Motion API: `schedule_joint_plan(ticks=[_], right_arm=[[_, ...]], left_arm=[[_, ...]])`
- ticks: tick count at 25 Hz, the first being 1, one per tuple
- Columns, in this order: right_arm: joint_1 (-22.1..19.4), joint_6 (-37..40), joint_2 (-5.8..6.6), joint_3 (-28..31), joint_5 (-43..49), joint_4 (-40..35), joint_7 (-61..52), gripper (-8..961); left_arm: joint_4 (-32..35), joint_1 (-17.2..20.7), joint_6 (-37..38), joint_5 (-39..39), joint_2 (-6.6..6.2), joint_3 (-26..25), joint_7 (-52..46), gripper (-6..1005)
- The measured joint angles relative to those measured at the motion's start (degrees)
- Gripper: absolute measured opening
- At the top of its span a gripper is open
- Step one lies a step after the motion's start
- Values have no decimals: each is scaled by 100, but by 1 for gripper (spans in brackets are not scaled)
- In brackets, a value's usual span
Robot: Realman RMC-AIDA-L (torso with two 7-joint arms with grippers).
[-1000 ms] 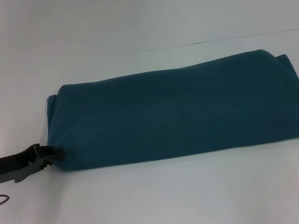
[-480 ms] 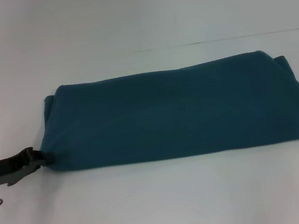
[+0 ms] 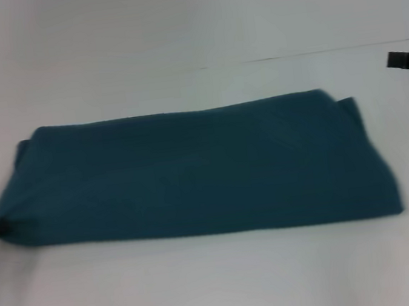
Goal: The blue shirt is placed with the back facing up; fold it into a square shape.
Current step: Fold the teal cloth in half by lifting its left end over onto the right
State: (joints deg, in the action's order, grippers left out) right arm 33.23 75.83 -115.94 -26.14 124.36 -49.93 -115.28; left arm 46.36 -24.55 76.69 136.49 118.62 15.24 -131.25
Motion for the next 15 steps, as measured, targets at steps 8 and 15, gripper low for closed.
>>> schedule_joint_plan(ticks=[8,15], right_arm=[[208,-249,-259,-96,-23,79,63,730],[355,-402,-238,-120,-59,453,304,729]], left_arm=[[559,332,129,303,-167,-517,39,25],[756,319,540,233,-240,-778,139,25]])
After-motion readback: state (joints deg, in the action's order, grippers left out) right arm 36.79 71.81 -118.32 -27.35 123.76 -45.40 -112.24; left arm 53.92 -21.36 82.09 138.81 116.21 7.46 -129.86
